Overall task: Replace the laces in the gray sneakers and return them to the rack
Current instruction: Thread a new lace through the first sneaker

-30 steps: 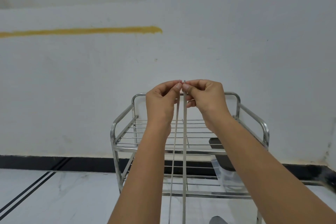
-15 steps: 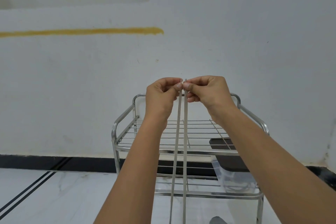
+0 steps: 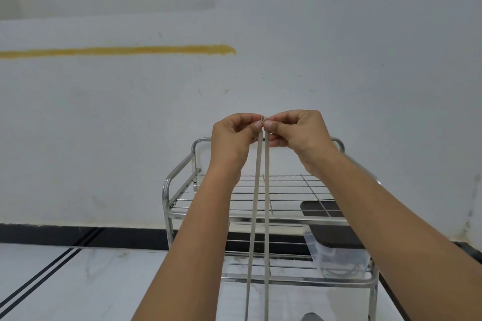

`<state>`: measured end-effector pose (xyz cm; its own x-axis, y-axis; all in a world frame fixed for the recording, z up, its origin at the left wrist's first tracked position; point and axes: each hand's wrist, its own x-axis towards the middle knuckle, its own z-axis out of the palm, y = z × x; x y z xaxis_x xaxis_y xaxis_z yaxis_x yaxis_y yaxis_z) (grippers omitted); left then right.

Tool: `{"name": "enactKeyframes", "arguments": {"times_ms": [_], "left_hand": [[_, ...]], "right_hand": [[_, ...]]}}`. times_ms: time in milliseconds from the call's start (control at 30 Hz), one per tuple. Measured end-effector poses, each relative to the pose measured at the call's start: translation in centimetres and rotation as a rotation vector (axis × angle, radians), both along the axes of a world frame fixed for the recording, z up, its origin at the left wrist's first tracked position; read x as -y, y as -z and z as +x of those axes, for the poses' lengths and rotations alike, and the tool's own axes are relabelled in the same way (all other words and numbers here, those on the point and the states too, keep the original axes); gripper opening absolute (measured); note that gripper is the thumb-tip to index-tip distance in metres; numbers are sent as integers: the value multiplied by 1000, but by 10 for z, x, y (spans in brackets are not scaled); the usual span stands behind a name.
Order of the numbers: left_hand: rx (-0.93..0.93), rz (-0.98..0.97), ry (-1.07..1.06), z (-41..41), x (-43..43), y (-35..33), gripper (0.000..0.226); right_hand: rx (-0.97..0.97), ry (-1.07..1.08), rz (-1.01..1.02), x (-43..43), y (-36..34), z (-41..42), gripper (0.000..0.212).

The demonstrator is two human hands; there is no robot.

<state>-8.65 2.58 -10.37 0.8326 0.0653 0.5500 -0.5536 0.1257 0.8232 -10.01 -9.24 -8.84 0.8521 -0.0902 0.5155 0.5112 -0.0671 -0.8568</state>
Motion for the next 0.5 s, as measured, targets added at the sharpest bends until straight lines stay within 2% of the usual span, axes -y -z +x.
{"name": "enactKeyframes", "arguments": {"times_ms": [500], "left_hand": [[7, -14, 55, -3, -2, -3, 11]], "right_hand": [[-18, -17, -41, 3, -6, -1, 5]]}}
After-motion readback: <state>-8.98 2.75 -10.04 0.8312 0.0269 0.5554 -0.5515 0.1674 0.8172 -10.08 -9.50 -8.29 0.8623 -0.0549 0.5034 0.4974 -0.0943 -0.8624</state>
